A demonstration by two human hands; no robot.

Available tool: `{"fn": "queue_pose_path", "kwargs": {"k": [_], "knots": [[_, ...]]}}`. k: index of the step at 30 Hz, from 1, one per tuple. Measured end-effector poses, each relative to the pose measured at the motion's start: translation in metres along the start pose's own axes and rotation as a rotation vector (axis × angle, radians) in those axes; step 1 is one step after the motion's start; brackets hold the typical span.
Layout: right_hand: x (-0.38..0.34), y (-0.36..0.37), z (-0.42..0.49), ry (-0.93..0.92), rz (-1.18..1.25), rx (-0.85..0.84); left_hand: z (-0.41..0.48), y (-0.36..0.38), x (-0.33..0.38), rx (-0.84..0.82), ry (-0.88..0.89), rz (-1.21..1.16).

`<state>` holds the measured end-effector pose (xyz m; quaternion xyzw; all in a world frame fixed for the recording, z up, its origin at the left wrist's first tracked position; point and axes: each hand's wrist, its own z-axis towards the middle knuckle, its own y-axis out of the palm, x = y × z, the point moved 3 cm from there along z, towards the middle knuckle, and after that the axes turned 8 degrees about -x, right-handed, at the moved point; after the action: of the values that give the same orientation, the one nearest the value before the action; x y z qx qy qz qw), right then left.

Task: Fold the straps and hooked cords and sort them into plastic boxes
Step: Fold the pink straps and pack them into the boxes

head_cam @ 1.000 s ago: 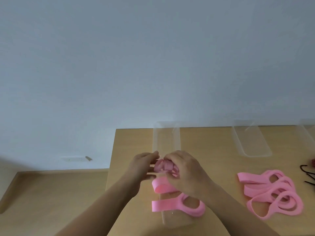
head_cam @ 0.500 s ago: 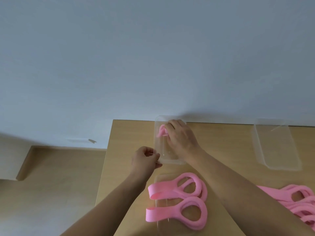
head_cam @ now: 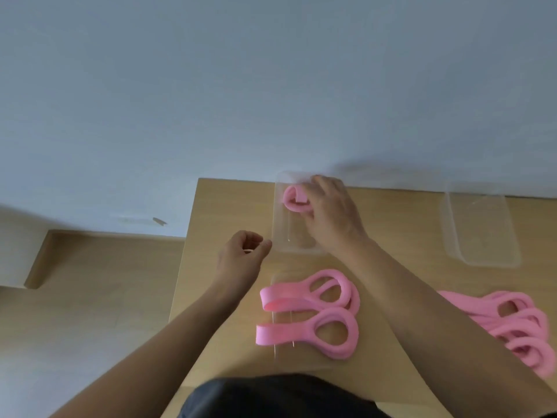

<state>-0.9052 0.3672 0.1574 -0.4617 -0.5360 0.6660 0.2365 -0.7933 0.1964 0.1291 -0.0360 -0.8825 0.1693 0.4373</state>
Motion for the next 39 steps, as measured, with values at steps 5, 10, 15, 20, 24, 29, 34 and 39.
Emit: {"fn": "queue_pose_path", "kwargs": {"k": [5,10,15,20,24,29,34,39], "knots": [[0.007,-0.001,-0.106,0.240,0.016,0.200,-0.030,-0.010,-0.025,0.004,0.134,0.199],[0.001,0.043,-0.200,0.587,0.068,-0.084,-0.065,-0.006,-0.041,0.016,0.327,0.356],[-0.015,0.055,-0.219,0.724,0.000,-0.140,-0.085,0.000,-0.045,-0.085,0.446,0.496],[-0.045,0.023,-0.213,0.625,0.097,0.065,-0.099,-0.007,-0.037,-0.160,0.499,0.539],[-0.083,-0.020,-0.199,0.457,0.353,0.168,-0.107,-0.014,-0.029,-0.280,0.508,0.606],[-0.126,-0.077,-0.187,0.305,0.630,0.190,-0.126,-0.028,-0.003,-0.436,0.568,0.426],[-0.162,-0.126,-0.186,0.188,0.704,0.321,-0.151,-0.042,0.026,-0.539,0.613,0.083],[-0.181,-0.171,-0.196,0.086,0.870,0.564,-0.187,-0.058,0.062,-0.575,0.698,-0.107]]}}
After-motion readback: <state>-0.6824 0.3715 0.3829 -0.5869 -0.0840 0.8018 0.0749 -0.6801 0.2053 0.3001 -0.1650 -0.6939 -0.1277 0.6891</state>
